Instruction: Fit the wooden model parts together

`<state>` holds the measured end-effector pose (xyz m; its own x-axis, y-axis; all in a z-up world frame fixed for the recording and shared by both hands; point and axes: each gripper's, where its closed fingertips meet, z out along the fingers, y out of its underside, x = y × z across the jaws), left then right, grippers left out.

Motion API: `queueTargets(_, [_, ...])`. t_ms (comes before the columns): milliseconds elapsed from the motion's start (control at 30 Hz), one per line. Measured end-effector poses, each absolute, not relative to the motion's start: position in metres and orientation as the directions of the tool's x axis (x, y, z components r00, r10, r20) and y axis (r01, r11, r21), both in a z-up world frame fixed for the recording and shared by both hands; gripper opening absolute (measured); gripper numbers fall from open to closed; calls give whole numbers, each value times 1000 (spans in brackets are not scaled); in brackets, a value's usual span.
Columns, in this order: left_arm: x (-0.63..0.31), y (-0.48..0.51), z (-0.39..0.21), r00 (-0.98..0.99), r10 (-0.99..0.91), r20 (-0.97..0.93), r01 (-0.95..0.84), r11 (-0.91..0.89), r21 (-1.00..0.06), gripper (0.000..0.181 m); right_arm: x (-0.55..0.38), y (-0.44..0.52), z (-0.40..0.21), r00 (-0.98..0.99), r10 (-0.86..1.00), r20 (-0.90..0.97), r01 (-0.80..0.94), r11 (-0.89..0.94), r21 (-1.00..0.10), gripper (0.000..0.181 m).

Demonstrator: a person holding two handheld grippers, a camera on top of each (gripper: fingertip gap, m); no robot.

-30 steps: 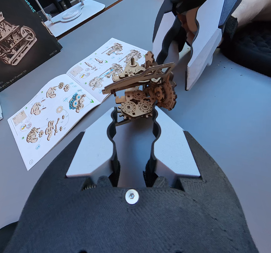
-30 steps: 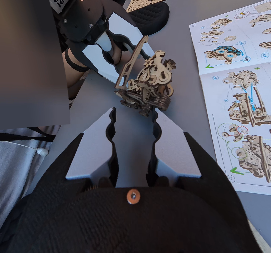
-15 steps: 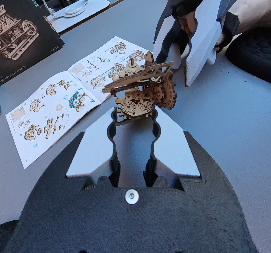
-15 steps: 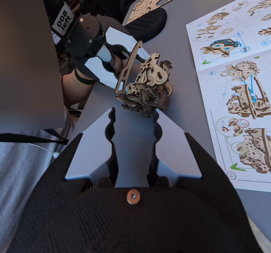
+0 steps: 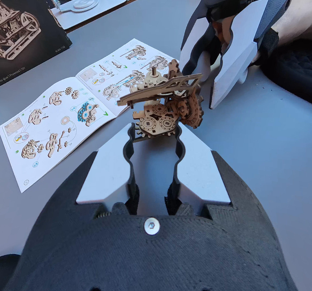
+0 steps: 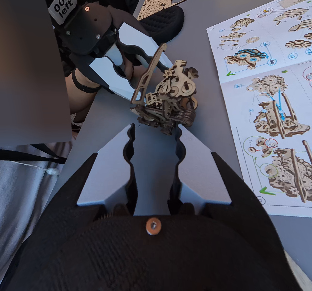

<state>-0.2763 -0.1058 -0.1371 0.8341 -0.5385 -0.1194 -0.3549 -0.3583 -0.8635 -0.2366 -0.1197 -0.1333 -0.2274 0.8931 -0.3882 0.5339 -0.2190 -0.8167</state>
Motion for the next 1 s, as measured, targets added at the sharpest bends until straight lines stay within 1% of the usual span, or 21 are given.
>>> queueTargets(467, [-278,-104,-137,837,-527,-145,-369,-349,-862,48,-237,-123,-133,-232,902,-364,534,-194,-823,48])
queueTargets(567, [-281,-104,-138,840,-510,-183,-394,-342,-853,51,-237,-124,-132,-239,901,-361,532,-189,-825,49])
queueTargets(633, [-285,-105,-137,846,-493,-201,-399,-336,-853,57,-237,-126,-131,-246,899,-362,528,-189,-828,49])
queueTargets(800, [-293,-109,-128,872,-458,-173,-342,-318,-884,59,-237,-127,-130,-252,899,-359,519,-188,-834,49])
queueTargets(1000, [-297,-124,-123,913,-397,-92,-255,-379,-890,62,-239,-122,-127,-237,902,-360,502,-203,-840,48])
